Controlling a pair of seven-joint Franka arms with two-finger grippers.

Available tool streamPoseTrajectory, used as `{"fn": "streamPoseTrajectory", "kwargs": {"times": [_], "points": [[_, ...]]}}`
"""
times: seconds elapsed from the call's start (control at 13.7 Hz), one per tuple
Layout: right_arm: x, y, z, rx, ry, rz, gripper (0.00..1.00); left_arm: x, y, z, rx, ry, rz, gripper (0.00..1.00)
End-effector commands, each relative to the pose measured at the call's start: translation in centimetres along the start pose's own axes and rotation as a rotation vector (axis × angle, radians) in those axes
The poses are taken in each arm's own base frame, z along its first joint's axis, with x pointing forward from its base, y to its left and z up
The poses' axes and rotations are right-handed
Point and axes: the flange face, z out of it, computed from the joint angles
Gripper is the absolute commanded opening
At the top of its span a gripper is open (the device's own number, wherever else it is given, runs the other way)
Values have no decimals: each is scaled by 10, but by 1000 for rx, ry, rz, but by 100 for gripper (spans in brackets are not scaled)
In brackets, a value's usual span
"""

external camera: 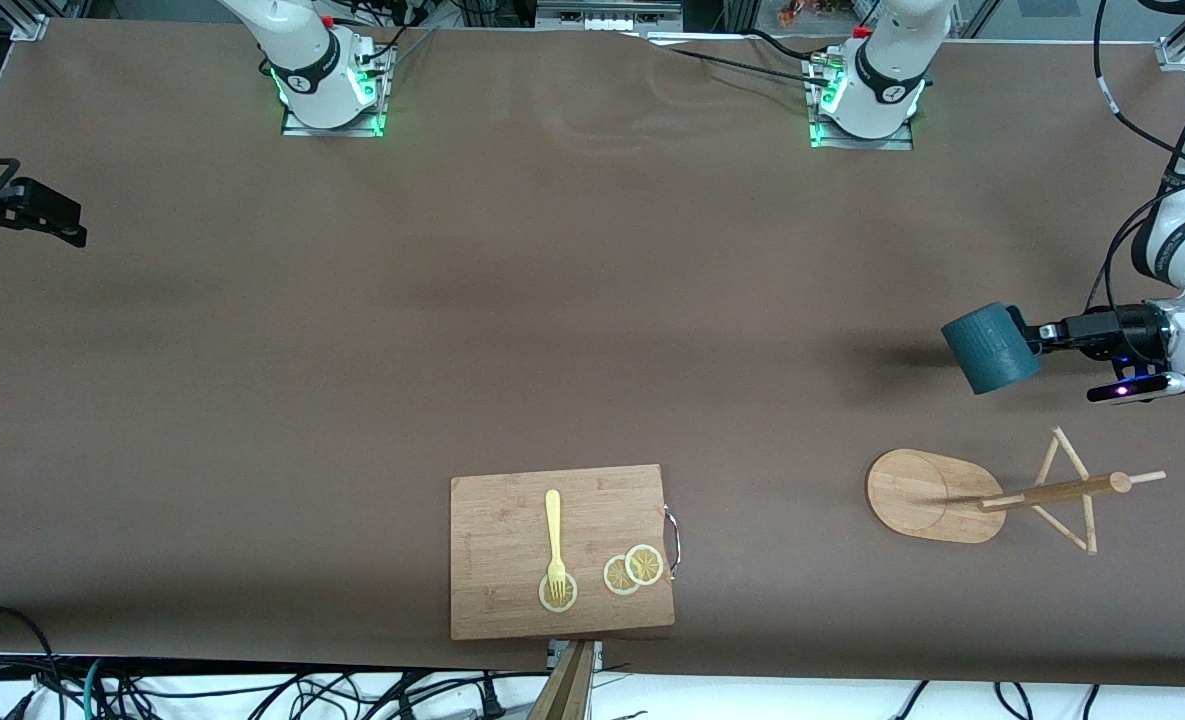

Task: Pass cup and hang on rack
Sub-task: 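Lift the mug with the left gripper and carry it toward the rack, then hook the mug handle onto a rack peg with the left gripper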

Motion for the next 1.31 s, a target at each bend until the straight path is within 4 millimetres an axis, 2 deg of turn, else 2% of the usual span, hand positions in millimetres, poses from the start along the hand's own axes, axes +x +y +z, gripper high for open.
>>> {"fn": "streamPoseTrajectory", "kwargs": {"times": [0.0, 0.15, 0.36, 0.51, 0.8, 0.95, 1.24], "points": [[0, 3, -4, -7, 8, -3, 100, 22, 10, -10, -29, 17, -13, 0], [0, 3, -4, -7, 8, -3, 100, 25, 15, -15, -28, 25, 0, 0], [0, 3, -4, -6, 8, -1, 100, 35, 34, -22, -27, 42, 9, 0], [0, 3, -4, -7, 8, -3, 100, 42, 34, -22, -29, 46, 14, 0], [0, 3, -4, -5, 8, -1, 100, 65, 14, -38, -43, 59, 12, 0], [0, 3, -4, -6, 8, -1, 100, 77, 7, -37, -81, 78, 20, 0], [0, 3, -4, -5, 8, -1, 100, 84, 7, -39, -108, 95, 8, 0]]}}
